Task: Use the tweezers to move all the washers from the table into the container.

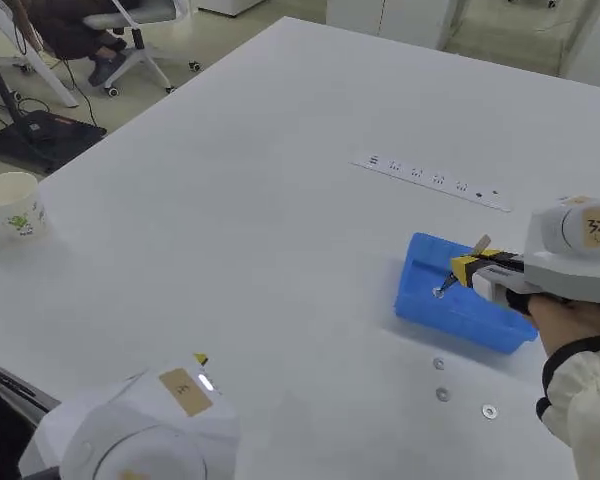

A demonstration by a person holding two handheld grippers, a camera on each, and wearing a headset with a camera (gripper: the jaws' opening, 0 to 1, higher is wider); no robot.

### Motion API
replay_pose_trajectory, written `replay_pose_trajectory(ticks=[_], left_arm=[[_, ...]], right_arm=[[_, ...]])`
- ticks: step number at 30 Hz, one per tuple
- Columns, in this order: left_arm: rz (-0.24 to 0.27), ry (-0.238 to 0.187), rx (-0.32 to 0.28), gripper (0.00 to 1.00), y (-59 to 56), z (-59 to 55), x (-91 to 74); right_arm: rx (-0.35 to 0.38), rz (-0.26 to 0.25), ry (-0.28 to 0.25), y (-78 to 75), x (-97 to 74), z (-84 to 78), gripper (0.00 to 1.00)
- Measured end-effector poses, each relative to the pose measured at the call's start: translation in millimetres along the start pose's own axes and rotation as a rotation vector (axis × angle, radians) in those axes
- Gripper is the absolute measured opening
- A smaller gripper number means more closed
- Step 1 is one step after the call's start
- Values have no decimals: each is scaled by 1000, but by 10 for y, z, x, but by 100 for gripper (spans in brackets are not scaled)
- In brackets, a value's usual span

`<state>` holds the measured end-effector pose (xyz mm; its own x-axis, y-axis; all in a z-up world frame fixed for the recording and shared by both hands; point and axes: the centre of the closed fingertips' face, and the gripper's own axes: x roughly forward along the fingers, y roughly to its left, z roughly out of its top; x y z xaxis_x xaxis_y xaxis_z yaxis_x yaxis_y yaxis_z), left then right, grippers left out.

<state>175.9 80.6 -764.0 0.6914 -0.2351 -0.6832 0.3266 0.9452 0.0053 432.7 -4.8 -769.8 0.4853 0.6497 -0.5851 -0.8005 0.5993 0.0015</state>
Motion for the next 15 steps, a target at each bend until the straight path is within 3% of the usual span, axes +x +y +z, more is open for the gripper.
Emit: replay_pose_trajectory(ticks=[15], left_arm=[[-6, 15, 3, 99, 12, -12, 44]], right_arm=[[18, -14, 36, -76, 176, -194, 1]])
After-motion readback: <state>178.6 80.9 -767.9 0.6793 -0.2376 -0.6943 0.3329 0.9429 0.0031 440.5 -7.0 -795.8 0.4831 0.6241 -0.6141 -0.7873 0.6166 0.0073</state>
